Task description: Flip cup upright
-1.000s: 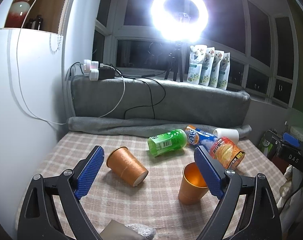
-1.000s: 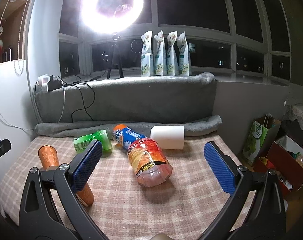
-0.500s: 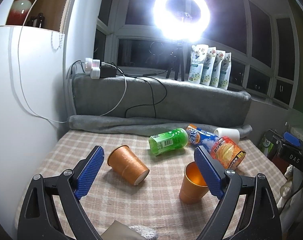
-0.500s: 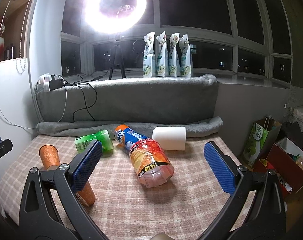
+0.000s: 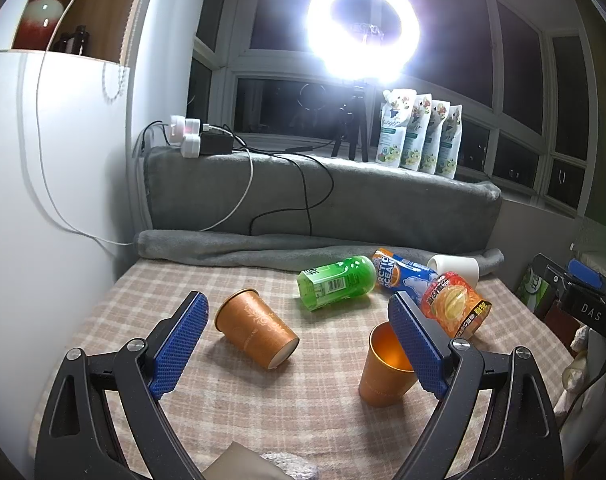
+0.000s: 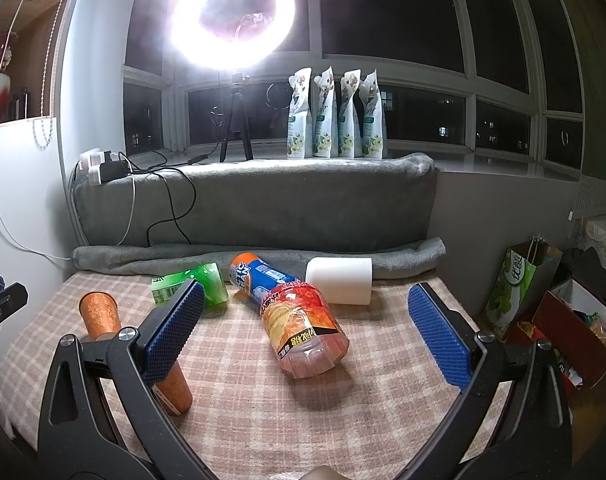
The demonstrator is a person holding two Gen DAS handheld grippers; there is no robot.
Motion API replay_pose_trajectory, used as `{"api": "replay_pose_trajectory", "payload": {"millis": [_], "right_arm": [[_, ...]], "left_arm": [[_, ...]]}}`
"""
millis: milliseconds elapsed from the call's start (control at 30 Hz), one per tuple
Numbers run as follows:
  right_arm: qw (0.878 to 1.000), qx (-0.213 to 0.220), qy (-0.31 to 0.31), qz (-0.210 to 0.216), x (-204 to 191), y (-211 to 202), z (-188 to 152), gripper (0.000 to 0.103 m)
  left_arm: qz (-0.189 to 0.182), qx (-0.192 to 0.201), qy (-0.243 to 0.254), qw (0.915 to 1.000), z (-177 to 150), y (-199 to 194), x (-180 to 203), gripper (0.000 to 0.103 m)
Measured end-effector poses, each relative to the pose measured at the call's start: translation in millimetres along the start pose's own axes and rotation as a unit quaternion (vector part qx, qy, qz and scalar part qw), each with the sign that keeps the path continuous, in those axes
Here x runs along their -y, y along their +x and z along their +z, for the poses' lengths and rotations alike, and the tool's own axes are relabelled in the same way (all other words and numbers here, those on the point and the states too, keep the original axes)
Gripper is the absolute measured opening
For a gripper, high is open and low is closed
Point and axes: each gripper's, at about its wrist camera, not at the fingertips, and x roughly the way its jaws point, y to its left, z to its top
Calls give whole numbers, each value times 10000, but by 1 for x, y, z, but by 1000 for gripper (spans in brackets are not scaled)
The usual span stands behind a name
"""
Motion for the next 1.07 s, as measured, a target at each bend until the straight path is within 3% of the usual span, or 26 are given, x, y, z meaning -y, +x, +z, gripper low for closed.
{"api": "replay_pose_trajectory", "payload": {"millis": [1067], "right_arm": [[10000, -9, 14, -16, -1, 0, 0, 103]], "left_arm": [[42, 57, 141, 9999, -3, 4, -2, 92]]}}
